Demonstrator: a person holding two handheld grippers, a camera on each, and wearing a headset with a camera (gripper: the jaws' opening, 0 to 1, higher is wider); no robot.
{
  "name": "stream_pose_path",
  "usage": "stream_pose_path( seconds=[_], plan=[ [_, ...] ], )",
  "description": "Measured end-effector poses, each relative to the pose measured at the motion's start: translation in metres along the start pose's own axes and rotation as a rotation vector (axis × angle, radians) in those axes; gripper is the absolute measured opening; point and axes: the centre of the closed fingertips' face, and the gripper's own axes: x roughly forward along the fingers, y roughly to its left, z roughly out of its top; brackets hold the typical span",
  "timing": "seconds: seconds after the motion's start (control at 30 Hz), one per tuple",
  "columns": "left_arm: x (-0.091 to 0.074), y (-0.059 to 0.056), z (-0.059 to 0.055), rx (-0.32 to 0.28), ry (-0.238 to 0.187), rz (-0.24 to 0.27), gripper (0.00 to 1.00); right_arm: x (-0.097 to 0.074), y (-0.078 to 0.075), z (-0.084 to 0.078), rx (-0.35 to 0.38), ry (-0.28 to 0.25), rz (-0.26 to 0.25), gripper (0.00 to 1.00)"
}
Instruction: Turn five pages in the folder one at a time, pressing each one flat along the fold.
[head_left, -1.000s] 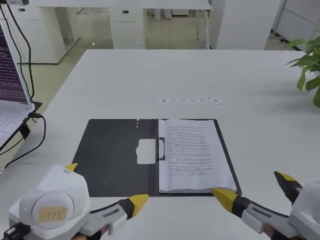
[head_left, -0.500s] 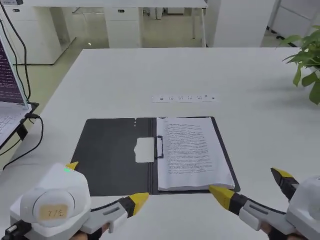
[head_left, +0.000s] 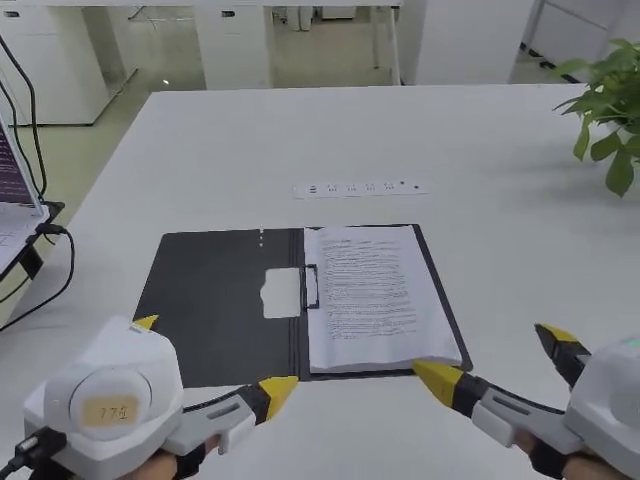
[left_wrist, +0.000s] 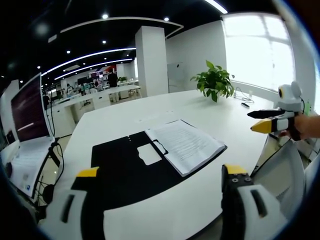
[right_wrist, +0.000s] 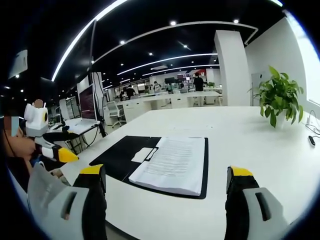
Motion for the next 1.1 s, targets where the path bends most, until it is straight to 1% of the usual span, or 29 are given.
stream_pose_path(
  seconds=[0.3,0.83,1.1],
  plan=[
    [0.010,-0.002,0.002,0.009,0.001,-0.019,0.98,0.001,0.001,0.000,0.006,-0.004,-0.004,1.00],
    [0.030,-0.015,0.003,0.038,0.017,-0.083,0.98,-0.003,0.007,-0.002,0.018,-0.010,-0.010,1.00],
    [0.038,-0.020,0.000,0.048,0.030,-0.106,0.98,-0.005,0.011,-0.004,0.025,-0.010,-0.011,1.00]
  ],
)
